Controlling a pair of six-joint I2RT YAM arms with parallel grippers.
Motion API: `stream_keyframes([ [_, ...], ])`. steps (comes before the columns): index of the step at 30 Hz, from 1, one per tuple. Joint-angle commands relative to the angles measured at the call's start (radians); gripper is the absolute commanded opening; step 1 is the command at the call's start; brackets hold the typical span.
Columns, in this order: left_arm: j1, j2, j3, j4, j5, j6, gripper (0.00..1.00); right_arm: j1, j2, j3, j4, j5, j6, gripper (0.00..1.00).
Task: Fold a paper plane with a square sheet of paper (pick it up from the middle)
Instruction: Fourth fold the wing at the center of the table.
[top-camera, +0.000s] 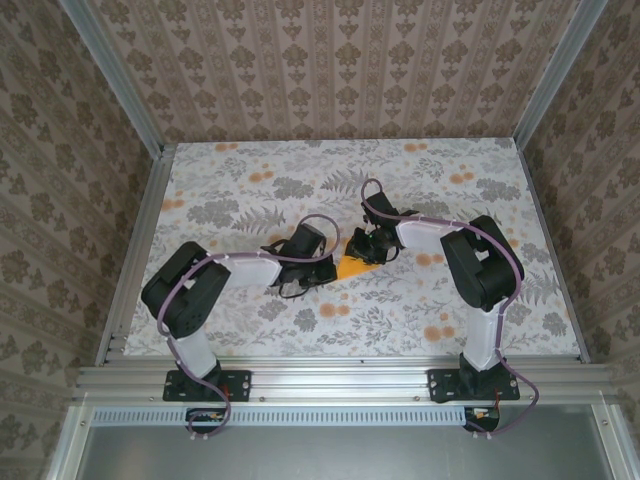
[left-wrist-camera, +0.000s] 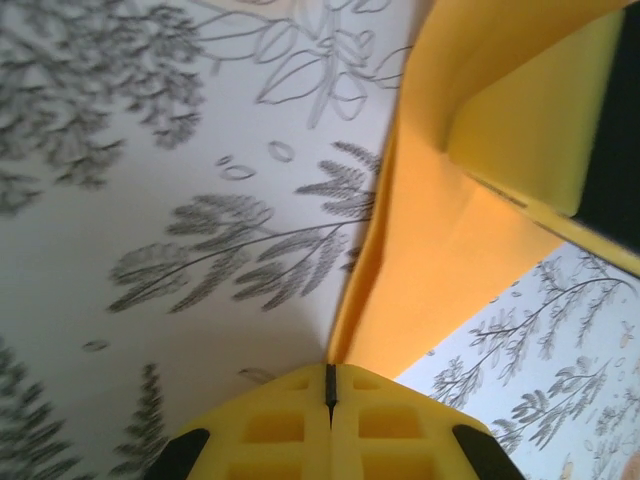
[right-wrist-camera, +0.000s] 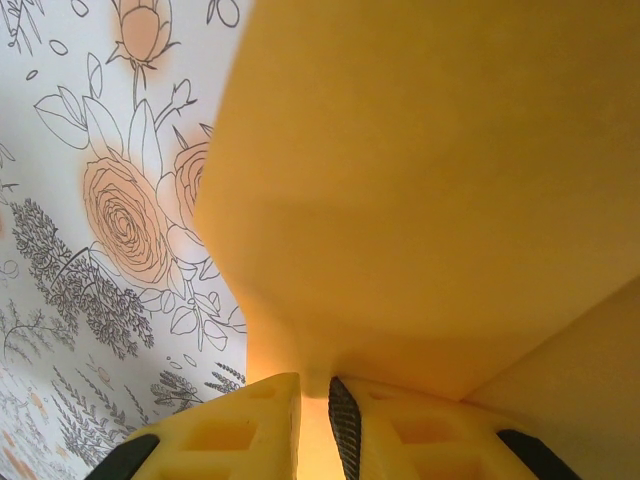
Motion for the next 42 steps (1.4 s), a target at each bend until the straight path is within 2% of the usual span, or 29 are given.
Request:
stream_keyframes([
  [1, 0.001, -0.061, -0.026, -0.068, -0.034, 0.033, 0.01, -0.008, 0.119, -0.054, -0.155, 0.174, 0.008, 0.22],
  [5, 0.001, -0.102, -0.022, -0.009, 0.028, 0.038, 0.02, -0.007, 0.117, -0.051, -0.157, 0.174, 0.009, 0.23],
  [10, -0.004, -0.055, 0.015, 0.078, 0.094, 0.006, 0.03, -0.008, 0.120, -0.050, -0.154, 0.169, 0.010, 0.22],
  [18, -0.003, 0.062, 0.092, 0.071, 0.045, -0.020, 0.01, -0.008, 0.116, -0.057, -0.146, 0.160, 0.013, 0.23],
  [30, -0.003, 0.116, 0.083, 0.041, 0.011, -0.014, 0.00, -0.008, 0.086, -0.059, -0.132, 0.142, 0.014, 0.22],
  [42, -0.005, 0.124, 0.013, -0.025, -0.007, 0.006, 0.00, -0.065, -0.116, -0.023, -0.072, 0.124, -0.044, 0.22],
])
